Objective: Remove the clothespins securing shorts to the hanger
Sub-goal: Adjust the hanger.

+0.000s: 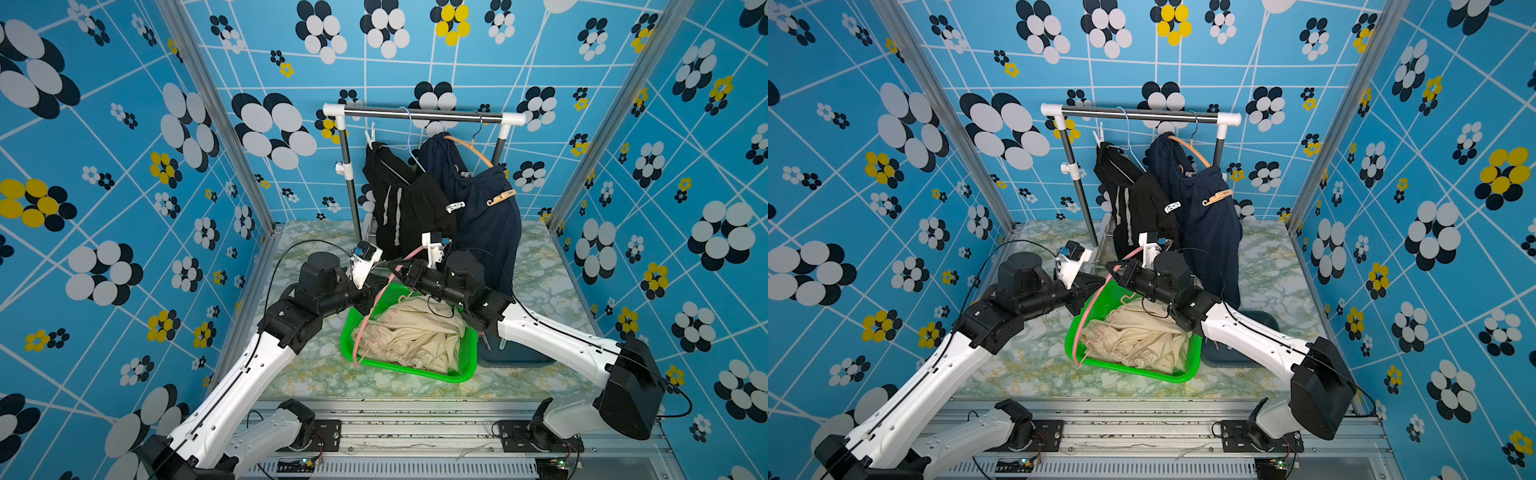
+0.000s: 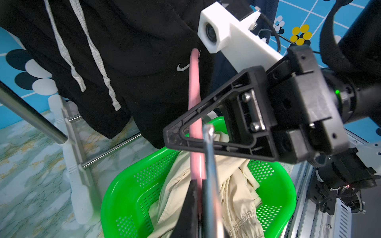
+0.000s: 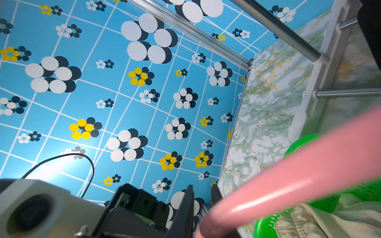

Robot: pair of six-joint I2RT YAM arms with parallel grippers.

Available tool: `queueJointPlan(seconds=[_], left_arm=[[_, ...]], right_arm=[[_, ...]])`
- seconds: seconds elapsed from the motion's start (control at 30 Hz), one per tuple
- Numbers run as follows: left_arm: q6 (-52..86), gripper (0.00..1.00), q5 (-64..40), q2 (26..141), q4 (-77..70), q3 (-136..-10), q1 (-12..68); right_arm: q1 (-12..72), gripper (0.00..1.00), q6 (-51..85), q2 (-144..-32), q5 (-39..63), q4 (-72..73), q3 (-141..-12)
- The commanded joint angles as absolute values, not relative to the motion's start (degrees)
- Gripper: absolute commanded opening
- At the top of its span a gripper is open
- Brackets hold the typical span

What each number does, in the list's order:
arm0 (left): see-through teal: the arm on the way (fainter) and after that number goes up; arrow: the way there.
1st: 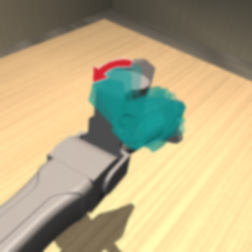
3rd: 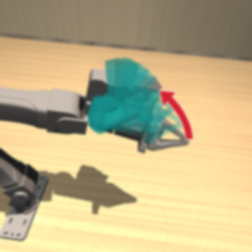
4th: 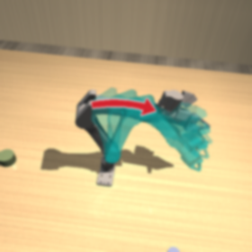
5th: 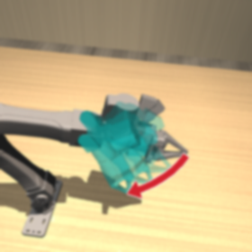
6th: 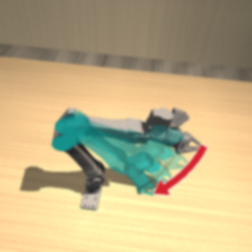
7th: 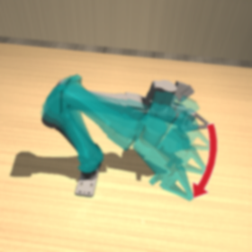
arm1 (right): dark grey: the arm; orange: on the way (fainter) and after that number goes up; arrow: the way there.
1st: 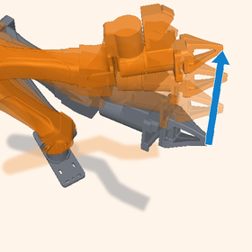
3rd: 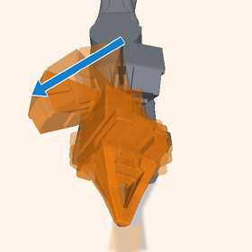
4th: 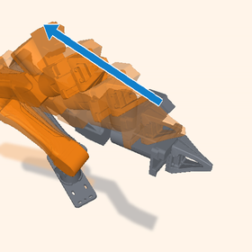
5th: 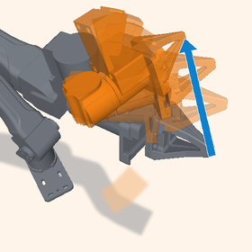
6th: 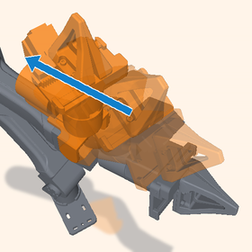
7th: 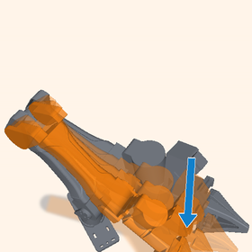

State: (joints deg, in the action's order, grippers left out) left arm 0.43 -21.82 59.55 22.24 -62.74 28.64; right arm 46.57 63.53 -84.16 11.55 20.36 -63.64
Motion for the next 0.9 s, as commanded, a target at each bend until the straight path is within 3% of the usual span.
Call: queueJointPlan(seconds=[0.0, 0.1, 0.2, 0.5, 0.87], left_arm=[[1.29, 0.00, -25.57, 60.03, 18.43, -64.11, 29.22], [1.83, 0.04, -25.41, 59.66, 17.45, -62.99, 29.20], [1.85, 0.25, -24.52, 58.27, 17.31, -61.34, 29.18], [1.83, 0.41, -20.54, 49.96, 23.40, -54.67, 28.87], [8.63, 0.39, -18.72, 47.70, 24.70, -48.72, 28.65]], right_arm=[[45.97, 0.05, 67.76, -85.04, 14.18, 28.51, -62.08], [45.63, 0.00, 69.21, -85.42, 14.71, 30.41, -61.70], [45.42, 0.00, 70.34, -85.60, 14.94, 31.35, -61.68], [45.00, 0.00, 72.02, -85.69, 14.66, 33.61, -61.18], [45.00, 0.00, 72.43, -85.69, 14.41, 34.69, -60.24]])
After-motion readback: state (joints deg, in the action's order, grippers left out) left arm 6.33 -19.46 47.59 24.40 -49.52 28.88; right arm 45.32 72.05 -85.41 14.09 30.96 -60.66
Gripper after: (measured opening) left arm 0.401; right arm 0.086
